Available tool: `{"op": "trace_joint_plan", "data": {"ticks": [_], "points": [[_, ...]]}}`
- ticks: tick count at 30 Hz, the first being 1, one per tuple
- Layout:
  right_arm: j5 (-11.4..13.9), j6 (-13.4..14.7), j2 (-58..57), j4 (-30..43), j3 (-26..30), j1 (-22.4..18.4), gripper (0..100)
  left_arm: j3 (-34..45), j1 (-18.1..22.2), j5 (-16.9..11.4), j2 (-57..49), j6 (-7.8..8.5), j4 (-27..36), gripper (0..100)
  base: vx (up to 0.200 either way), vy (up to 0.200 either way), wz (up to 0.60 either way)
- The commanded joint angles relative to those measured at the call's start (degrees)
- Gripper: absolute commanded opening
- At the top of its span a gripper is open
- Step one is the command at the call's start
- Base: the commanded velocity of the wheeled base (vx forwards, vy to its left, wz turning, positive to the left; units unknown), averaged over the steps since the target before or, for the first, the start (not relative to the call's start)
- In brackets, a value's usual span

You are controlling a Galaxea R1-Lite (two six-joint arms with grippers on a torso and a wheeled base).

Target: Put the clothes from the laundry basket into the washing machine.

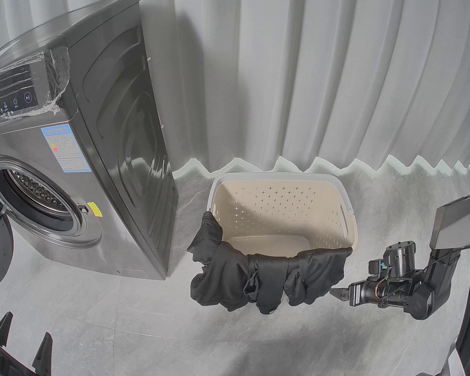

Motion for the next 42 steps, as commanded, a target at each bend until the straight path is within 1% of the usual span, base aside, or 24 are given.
{"op": "trace_joint_plan", "data": {"ticks": [1,4,10,17,25,31,32,36,42], "points": [[0.15,0.0,0.08,-1.01,-0.34,0.67,100,0.92,0.01,0.0,-0.92,-0.02,0.0,100,0.0,0.0,0.0],[0.5,0.08,0.69,-2.33,-0.96,1.46,100,0.92,0.01,0.0,-0.92,0.07,0.0,100,0.0,0.0,0.0],[0.41,0.26,4.65,-5.14,-4.74,1.72,100,0.92,0.01,0.0,-0.92,-0.02,0.0,100,0.0,0.0,0.0],[-0.03,0.61,6.4,-5.32,-8.08,2.42,100,0.92,0.01,0.0,-0.92,-0.02,0.0,100,0.0,0.0,0.0],[-0.29,0.7,7.81,-5.41,-9.84,2.16,100,0.92,0.01,0.0,-0.92,-0.02,0.0,100,0.0,0.0,0.0],[-0.29,1.49,9.13,-6.9,-11.33,1.9,100,0.92,0.01,0.0,-0.92,-0.02,0.0,100,0.0,0.0,0.0],[-0.29,1.49,9.39,-7.43,-11.33,1.9,0,0.92,0.01,0.0,-0.92,-0.02,0.0,100,0.0,0.0,0.0],[-0.21,1.58,9.39,-7.6,-11.15,2.16,0,0.92,0.01,0.0,-0.92,-0.02,0.0,100,0.0,0.0,0.0],[0.06,1.58,9.13,-9.54,-8.78,2.6,0,0.92,0.01,0.0,-0.92,-0.11,0.0,100,0.0,0.0,0.0]]}}
